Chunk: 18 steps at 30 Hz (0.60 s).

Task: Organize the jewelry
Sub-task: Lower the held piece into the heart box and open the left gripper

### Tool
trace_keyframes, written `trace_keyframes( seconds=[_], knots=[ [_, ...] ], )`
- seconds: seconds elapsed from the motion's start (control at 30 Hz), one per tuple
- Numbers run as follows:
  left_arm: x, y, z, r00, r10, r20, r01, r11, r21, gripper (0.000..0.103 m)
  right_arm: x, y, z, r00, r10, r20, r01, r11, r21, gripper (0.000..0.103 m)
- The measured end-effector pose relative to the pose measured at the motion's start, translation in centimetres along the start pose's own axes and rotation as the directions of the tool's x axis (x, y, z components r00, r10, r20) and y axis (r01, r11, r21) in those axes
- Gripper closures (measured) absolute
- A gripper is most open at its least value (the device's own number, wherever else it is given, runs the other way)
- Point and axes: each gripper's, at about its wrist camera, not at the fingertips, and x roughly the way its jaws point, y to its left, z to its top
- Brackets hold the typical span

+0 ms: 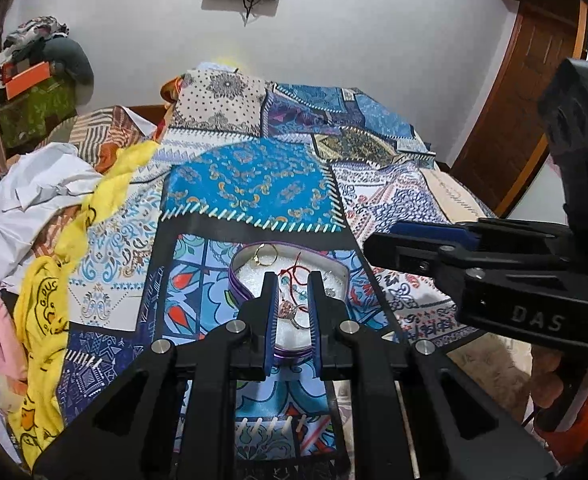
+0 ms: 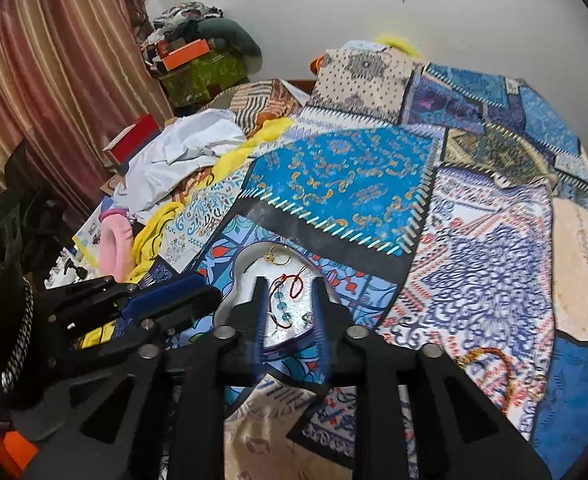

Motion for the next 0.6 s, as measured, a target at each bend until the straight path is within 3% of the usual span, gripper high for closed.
trace_keyframes(
  seconds=[0.17, 0.3, 0.6],
  knots=[
    [-1.4, -0.9, 0.5, 1.000, 0.006, 0.027, -0.007, 1.000, 0.010, 0.085, -2.5, -0.5, -0.3, 0.997, -0.049, 0.052, 0.050, 0.999, -0.014, 0.068],
    [-2.5, -1.6, 0.9, 0.999, 0.011, 0.051, -0.012, 1.000, 0.015, 0.074, -4.4, -1.5, -0.8, 0.994, -0.080, 0.079, 0.080, 0.997, -0.003, 0.068],
    [-2.8, -4.8, 1.7, 0.998, -0.017, 0.060, 0.014, 0.999, 0.047, 0.066, -8.0, -5.7, -2.9, 0.979, -0.172, 0.108, 0.165, 0.984, 0.067, 0.068]
  ],
)
